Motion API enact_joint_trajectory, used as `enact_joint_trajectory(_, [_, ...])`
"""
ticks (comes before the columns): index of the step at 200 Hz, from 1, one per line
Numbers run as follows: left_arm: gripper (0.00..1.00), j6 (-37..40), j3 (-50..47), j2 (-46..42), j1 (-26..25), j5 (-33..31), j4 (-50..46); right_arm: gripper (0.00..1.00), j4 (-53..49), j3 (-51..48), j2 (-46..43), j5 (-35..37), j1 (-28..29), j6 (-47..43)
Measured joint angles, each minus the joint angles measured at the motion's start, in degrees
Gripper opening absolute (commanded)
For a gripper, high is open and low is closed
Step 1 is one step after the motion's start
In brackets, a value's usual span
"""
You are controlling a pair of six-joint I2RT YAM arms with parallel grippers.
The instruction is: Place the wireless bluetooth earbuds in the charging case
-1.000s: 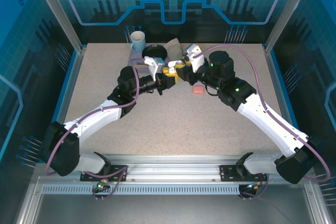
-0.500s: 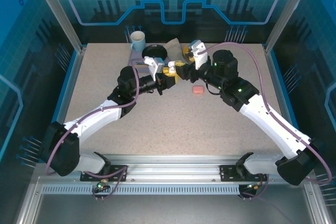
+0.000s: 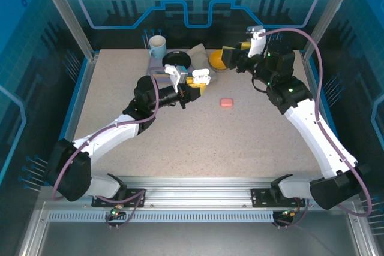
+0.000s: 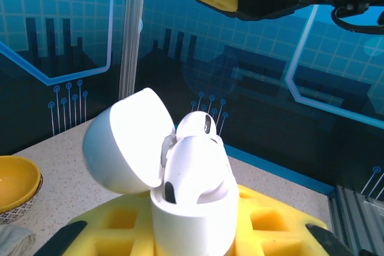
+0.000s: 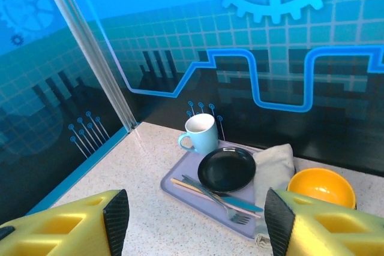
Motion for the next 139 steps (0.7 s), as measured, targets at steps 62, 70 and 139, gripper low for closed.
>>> enact_joint_trajectory(62, [0.0, 0.42, -0.04, 0.24, 0.0, 4.66, 1.53, 0.63, -8.22, 3.63, 6.82, -3.69, -1.81, 4.13])
enact_joint_trajectory(70, [0.0, 0.42, 0.02, 0.55, 0.0, 5.84, 1.44, 0.62, -10.4, 6.34, 9.4, -4.9, -2.32, 4.2])
enact_joint_trajectory(139, [0.0, 1.36, 2.64, 4.55, -0.17, 9.62, -0.5, 0.54, -27.8, 26.67, 25.68, -12.68, -2.27, 0.35])
